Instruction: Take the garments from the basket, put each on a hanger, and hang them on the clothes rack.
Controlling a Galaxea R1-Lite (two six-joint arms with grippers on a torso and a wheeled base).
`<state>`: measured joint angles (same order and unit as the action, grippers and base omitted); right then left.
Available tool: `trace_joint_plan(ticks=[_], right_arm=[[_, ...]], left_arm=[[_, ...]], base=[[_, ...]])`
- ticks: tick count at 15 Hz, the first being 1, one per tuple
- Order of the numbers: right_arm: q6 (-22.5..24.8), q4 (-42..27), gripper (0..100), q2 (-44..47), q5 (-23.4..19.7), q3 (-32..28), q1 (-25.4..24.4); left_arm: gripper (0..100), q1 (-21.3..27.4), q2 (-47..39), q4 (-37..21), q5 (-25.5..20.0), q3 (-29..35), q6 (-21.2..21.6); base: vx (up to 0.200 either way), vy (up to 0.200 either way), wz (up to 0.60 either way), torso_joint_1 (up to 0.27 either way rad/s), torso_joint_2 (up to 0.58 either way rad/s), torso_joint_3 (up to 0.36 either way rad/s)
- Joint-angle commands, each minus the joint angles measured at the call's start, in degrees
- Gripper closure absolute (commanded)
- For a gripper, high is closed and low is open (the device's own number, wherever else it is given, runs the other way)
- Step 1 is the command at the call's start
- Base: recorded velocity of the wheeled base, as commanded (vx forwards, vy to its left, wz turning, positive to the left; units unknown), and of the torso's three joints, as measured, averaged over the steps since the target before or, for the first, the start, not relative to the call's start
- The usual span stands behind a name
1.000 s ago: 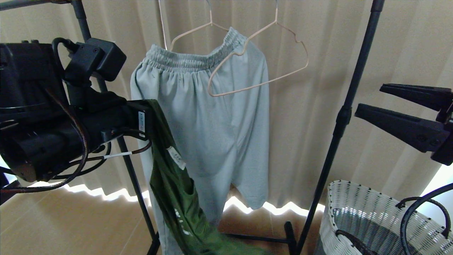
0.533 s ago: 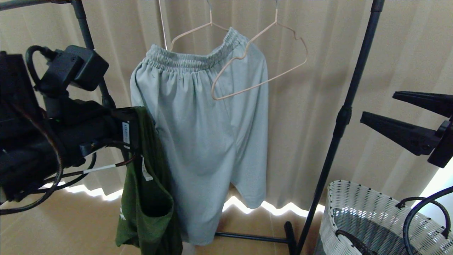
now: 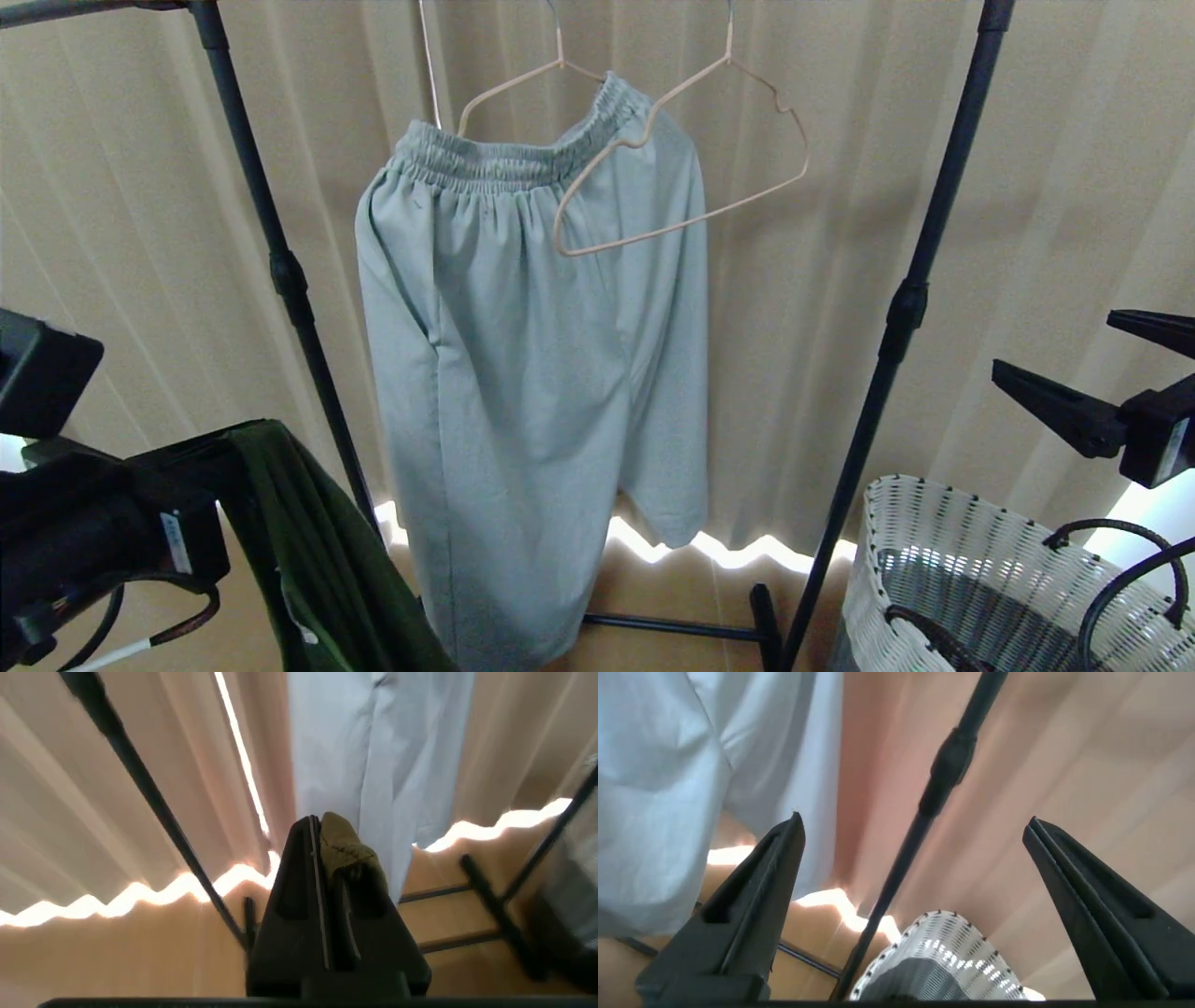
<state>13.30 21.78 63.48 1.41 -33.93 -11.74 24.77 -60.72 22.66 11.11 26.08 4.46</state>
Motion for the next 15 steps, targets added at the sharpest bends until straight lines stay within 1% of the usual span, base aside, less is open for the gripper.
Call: trace_joint_plan(ticks=[1, 3, 6, 8, 9, 10, 15], right_arm=[[0.06, 0.98, 0, -0.28, 0.17, 1.41, 0.14], [0.06, 1.51, 0, -0.9, 0.26, 2.29, 0.14], [-0.29, 1.59, 0, -1.43, 0.17, 2.55, 0.93], [-0.38, 4.06, 0, -1.34, 0.08, 3.87, 2.69], [-0.38, 8.19, 0, -0.99, 0.08, 5.89, 3.04], [-0.29, 10.56, 0, -0.81, 0.17, 7.03, 3.65], [-0.38, 11.44, 0, -0.46, 0.08, 6.68, 4.53]], left_arm=[[100, -0.69, 3.07, 0.01, -0.47, -1.47, -0.07], [100, -2.18, 4.74, 0.01, -0.56, -1.11, 0.11], [100, -2.18, 5.7, 0.01, -0.56, -1.11, 0.28], [100, -2.18, 5.53, 0.01, -0.56, -1.11, 0.28], [100, -2.18, 5.53, 0.01, -0.56, -1.2, 0.28], [100, -2.18, 5.53, 0.01, -0.56, -1.2, 0.28], [100, -2.18, 5.61, 0.01, -0.56, -1.2, 0.28]], base=[[0.0, 0.0, 0.0, 0.0, 0.0, 0.0], [0.0, 0.0, 0.0, 0.0, 0.0, 0.0], [0.0, 0.0, 0.0, 0.0, 0.0, 0.0], [0.0, 0.0, 0.0, 0.0, 0.0, 0.0], [0.0, 0.0, 0.0, 0.0, 0.0, 0.0], [0.0, 0.0, 0.0, 0.0, 0.0, 0.0], [0.0, 0.0, 0.0, 0.0, 0.0, 0.0]])
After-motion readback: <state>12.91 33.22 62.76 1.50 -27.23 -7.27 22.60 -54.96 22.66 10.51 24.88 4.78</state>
